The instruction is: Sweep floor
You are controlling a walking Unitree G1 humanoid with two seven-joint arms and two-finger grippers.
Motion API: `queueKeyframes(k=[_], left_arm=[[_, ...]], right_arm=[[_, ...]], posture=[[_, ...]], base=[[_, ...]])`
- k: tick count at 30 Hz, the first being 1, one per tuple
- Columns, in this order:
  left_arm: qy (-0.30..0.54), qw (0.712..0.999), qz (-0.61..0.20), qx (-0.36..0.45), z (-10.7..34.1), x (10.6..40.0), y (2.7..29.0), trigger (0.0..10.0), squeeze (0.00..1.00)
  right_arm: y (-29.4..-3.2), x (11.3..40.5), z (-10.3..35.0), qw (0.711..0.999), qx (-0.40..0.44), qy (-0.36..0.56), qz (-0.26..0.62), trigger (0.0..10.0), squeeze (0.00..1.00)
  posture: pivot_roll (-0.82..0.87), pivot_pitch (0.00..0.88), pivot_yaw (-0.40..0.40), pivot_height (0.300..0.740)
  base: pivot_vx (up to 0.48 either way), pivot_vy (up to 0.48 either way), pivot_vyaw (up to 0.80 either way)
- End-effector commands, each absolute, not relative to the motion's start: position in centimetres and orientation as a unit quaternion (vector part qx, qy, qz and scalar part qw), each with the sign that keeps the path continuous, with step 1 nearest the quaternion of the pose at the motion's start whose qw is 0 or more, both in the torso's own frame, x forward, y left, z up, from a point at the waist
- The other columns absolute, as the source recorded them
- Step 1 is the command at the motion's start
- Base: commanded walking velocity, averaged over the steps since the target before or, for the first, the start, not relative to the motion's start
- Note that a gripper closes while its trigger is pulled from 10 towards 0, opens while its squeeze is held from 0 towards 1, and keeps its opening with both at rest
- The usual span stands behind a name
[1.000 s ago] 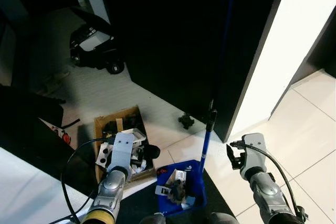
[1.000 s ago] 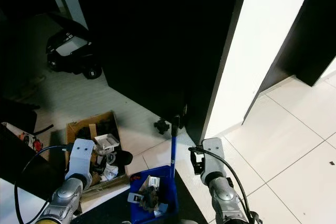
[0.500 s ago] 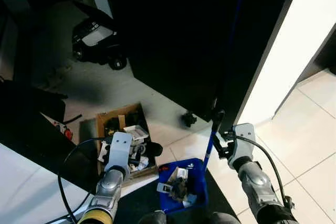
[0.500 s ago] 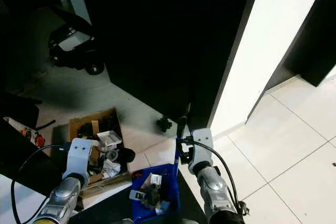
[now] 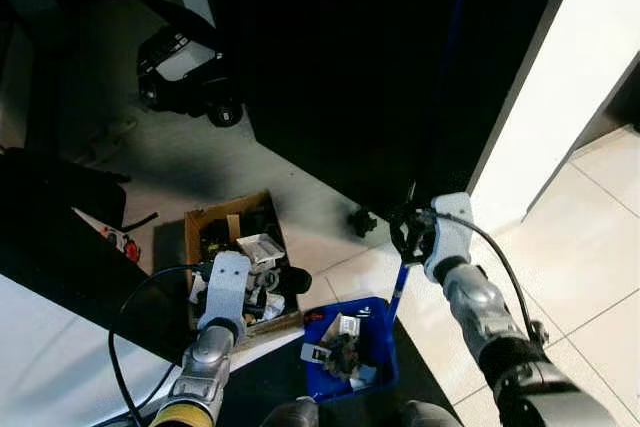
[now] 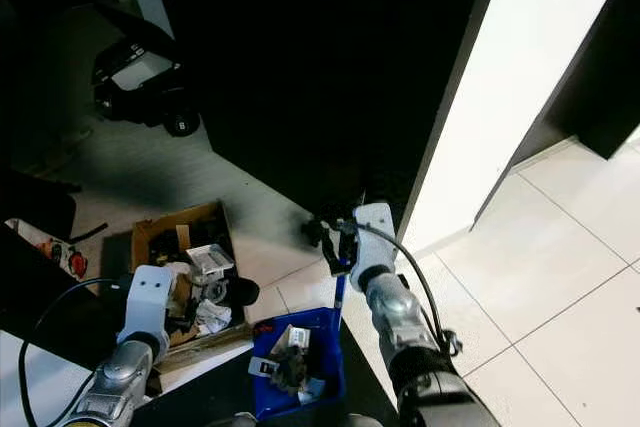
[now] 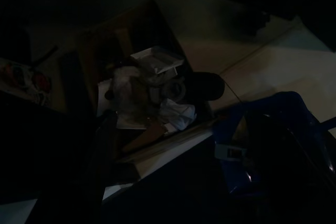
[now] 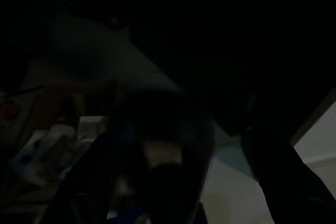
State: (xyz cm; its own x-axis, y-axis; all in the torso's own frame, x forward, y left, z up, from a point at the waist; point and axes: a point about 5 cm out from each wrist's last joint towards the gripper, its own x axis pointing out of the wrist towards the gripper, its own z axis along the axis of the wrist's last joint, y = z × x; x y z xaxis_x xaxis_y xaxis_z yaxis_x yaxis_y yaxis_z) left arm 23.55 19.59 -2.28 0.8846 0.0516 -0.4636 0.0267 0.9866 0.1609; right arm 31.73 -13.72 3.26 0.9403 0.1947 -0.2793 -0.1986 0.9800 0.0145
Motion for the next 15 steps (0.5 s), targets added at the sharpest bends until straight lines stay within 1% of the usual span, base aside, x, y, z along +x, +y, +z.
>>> queueKeyframes(k=[1, 6, 7, 9, 13, 14, 15], left_arm=[[0.247, 0.964, 0.009, 0.094, -2.4, 23.2, 20.3, 10.0, 0.0], [0.245, 0.965, 0.01, 0.095, -2.3, 23.1, 20.3, 10.0, 0.0], [0.244, 0.965, 0.01, 0.096, -2.2, 23.0, 20.4, 10.0, 0.0], [0.244, 0.965, 0.01, 0.096, -2.2, 23.0, 20.4, 10.0, 0.0], [0.242, 0.965, 0.017, 0.095, -2.2, 22.6, 20.5, 10.0, 0.0], [0.242, 0.966, 0.018, 0.094, -2.3, 22.4, 20.5, 10.0, 0.0], [0.242, 0.966, 0.019, 0.093, -2.3, 22.3, 20.5, 10.0, 0.0]], right_arm=[[-13.6, 31.5, 2.4, 0.98, -0.001, 0.18, 0.084, 10.0, 0.0], [-13.2, 32.3, 3.0, 0.98, 0.009, 0.179, 0.082, 10.0, 0.0], [-12.9, 33.0, 3.7, 0.981, 0.011, 0.176, 0.082, 10.0, 0.0], [-12.9, 33.0, 3.7, 0.981, 0.011, 0.176, 0.082, 10.0, 0.0], [-12.9, 33.7, 4.4, 0.981, -0.001, 0.176, 0.084, 10.0, 0.0], [-13.0, 33.8, 4.4, 0.981, -0.004, 0.179, 0.081, 7.4, 0.0], [-13.0, 33.9, 4.5, 0.98, -0.006, 0.181, 0.079, 7.4, 0.0]], posture=[[-0.01, 0.05, 0.066, 0.74], [0.01, 0.052, 0.065, 0.74], [0.02, 0.057, 0.06, 0.74], [0.02, 0.057, 0.06, 0.74], [0.04, 0.066, 0.047, 0.74], [0.05, 0.07, 0.041, 0.74], [0.05, 0.07, 0.041, 0.74]], base=[[0.0, 0.0, 0.0], [0.0, 0.0, 0.0], [0.0, 0.0, 0.0], [0.0, 0.0, 0.0], [0.0, 0.0, 0.0], [0.0, 0.0, 0.0], [0.0, 0.0, 0.0]])
